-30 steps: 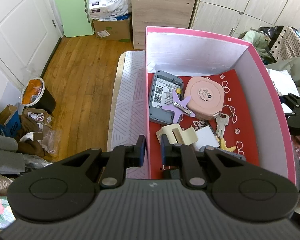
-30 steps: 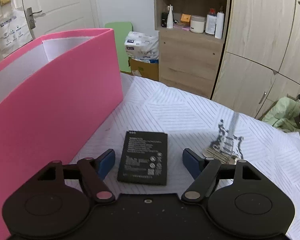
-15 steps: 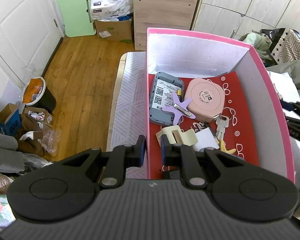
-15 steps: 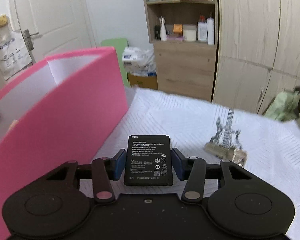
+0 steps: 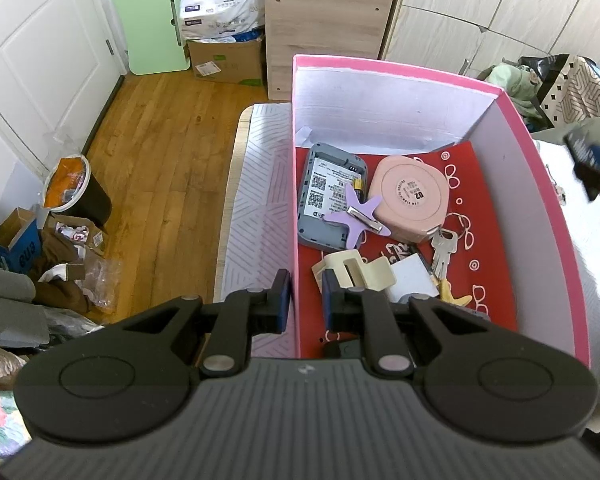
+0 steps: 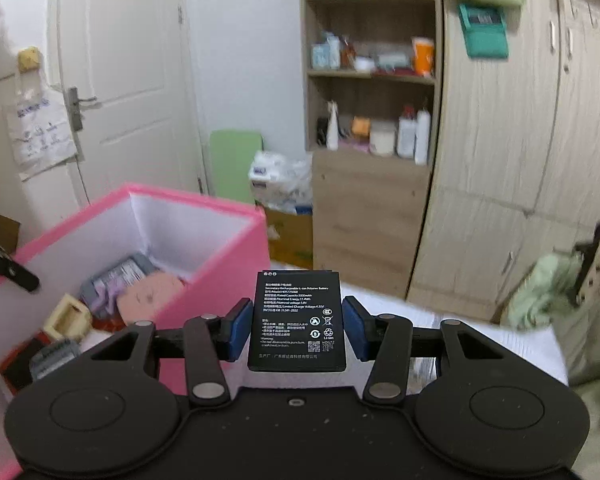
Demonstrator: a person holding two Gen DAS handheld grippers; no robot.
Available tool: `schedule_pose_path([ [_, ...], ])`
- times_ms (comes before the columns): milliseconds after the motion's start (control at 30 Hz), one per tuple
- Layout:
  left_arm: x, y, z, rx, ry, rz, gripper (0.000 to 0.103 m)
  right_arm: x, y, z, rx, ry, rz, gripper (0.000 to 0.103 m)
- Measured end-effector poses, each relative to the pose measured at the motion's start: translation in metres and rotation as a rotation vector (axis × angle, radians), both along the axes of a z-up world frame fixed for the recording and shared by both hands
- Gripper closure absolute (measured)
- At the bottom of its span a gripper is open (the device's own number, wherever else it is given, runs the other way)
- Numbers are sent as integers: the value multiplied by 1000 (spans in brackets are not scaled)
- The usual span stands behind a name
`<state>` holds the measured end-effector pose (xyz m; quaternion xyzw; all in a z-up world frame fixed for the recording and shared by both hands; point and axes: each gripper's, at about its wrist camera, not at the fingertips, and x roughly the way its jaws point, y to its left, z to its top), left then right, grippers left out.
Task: Organize rigid objects
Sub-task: 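Carry the black phone battery into the box and release it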
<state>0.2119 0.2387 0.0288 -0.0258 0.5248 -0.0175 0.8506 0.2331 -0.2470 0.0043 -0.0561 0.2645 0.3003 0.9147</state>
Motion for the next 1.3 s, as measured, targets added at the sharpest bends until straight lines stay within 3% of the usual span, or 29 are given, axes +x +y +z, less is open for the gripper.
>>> schedule_pose_path([
  [133, 1, 0, 0, -1, -4, -5, 89, -4, 19, 24, 3, -35, 99, 49],
  [233, 2, -1, 0, 0, 1, -12, 89, -2, 42, 29, -6, -2, 200, 49],
  [467, 2, -1, 0, 2, -1, -21, 89, -1, 103, 16, -165, 43, 367, 49],
  [733, 2, 2, 0, -12, -2, -19, 89, 22, 153, -3, -324, 86, 463, 49],
  [867, 3, 3, 0, -19, -1, -19, 89, 37, 169, -18, -377, 161, 486, 49],
  [967, 4, 4, 0, -19, 3, -20, 89, 44, 168, -19, -350, 231, 482, 48],
  [1100, 5, 2, 0, -11, 5, -23, 89, 44, 155, -6, -261, 209, 447, 36],
  [1300, 5, 1, 0, -9, 4, -21, 89, 36, 120, 22, -119, 179, 414, 36],
])
